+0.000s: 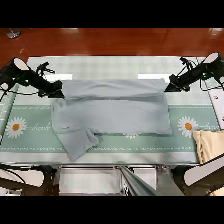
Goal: Fold the shirts.
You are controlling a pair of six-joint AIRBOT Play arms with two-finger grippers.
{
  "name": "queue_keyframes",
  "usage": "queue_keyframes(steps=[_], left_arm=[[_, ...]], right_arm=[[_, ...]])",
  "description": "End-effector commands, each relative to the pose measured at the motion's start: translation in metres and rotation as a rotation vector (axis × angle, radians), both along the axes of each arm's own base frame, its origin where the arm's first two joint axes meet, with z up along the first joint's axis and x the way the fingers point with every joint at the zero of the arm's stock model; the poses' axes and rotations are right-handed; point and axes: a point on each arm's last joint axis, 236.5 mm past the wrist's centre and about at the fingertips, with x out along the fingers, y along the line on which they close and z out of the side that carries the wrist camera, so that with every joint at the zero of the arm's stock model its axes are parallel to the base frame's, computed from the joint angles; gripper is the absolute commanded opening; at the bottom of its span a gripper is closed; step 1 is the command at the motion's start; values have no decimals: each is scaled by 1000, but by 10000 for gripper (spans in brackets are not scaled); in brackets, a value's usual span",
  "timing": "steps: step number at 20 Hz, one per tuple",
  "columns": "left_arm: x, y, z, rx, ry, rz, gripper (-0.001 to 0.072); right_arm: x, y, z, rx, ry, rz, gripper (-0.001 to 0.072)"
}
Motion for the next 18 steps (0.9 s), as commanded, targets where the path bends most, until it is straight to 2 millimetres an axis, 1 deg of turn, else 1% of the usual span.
queue_keyframes(steps=[1, 3, 4, 5, 6, 7, 8, 9, 10, 11, 12, 13, 14, 15, 16, 17, 18], left_arm=[[-11, 8, -1, 11, 46, -11, 22], [-10, 15, -1, 20, 42, 1, 24], [-10, 15, -1, 18, 43, 1, 31], [-10, 15, -1, 17, 44, 0, 200], [-11, 14, -1, 17, 45, -3, 639], [-11, 13, 0, 17, 50, 1, 703], [-14, 14, 1, 14, 64, 7, 703], [-18, 15, 3, 13, 85, 22, 702], [-24, 20, 6, 27, 99, 16, 702], [-34, 28, 9, 45, 112, 16, 702], [-42, 36, 13, 60, 109, 24, 702], [-56, 43, 16, 60, 100, 26, 702], [-71, 50, 16, 57, 102, 61, 701], [-91, 57, 14, 49, 107, 103, 702], [-113, 62, 10, 33, 119, 145, 702], [-132, 62, 7, 3, 130, 195, 702], [-147, 57, 4, -44, 136, 256, 702]], right_arm=[[-9, 3, 1, 11, 37, 9, 31], [-10, 2, 1, 10, 42, 8, 31], [-9, 2, 0, 9, 43, 4, 31], [-8, 1, 0, 3, 42, -6, 90], [-8, 0, -1, 0, 50, -19, 486], [-8, 0, 0, 0, 52, -24, 623], [-10, 0, 1, -5, 62, -28, 623], [-17, -6, 3, -25, 80, -20, 622], [-28, -21, 4, -91, 115, -22, 622], [-34, -39, 7, -159, 122, -54, 622], [-37, -54, 12, -212, 88, -90, 621], [-41, -71, 18, -267, 46, -186, 621], [-45, -81, 24, -286, -22, -266, 621], [-53, -81, 29, -271, -80, -325, 621], [-65, -75, 33, -234, -131, -359, 621], [-76, -64, 35, -189, -173, -377, 621], [-88, -50, 36, -139, -205, -394, 621]])
